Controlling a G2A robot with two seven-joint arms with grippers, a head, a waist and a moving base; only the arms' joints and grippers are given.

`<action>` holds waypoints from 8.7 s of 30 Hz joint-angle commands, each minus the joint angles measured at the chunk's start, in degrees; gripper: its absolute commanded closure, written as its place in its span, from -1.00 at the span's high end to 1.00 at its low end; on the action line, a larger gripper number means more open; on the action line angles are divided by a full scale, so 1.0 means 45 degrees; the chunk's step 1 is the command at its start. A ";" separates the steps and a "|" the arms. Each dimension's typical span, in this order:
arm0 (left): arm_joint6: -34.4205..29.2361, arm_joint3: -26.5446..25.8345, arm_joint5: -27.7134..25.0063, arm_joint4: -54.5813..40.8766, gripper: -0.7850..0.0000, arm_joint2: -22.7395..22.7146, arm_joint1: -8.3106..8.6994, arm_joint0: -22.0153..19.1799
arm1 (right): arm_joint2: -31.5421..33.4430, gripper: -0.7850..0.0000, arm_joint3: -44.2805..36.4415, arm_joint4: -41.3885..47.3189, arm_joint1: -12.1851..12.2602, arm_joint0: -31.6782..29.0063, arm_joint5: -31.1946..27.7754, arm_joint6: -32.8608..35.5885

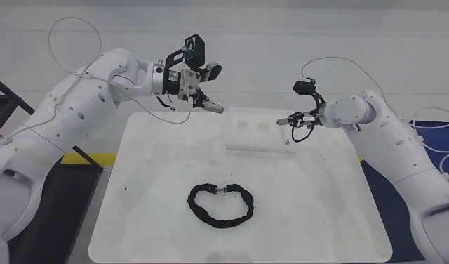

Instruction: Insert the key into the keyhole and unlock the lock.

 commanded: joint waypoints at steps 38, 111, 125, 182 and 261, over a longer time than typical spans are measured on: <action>-0.0001 0.0000 0.0000 -0.0001 1.00 0.0000 0.0000 0.0000 | -0.1746 1.00 0.4861 0.0674 -0.2931 0.0708 -0.0230 -0.0070; -0.0001 0.0000 0.0000 -0.0001 1.00 0.0000 0.0000 0.0000 | -0.1210 -1.00 0.7543 -0.2569 -0.4587 0.0561 0.1457 -0.0634; -0.0001 0.0000 0.0000 -0.0001 1.00 0.0000 0.0000 0.0000 | -0.1024 -1.00 0.7190 -0.3357 -0.4564 0.1234 0.1024 0.0241; -0.0001 0.0000 0.0000 -0.0001 1.00 0.0000 0.0000 0.0000 | 1.1475 -1.00 -0.8148 0.2073 0.0473 -0.8622 -0.1955 0.1761; 0.5307 0.0134 0.1707 1.1482 1.00 -0.0935 -0.0360 0.7662 | 1.1475 -1.00 -0.8148 0.2073 0.0473 -0.8622 -0.1955 0.1761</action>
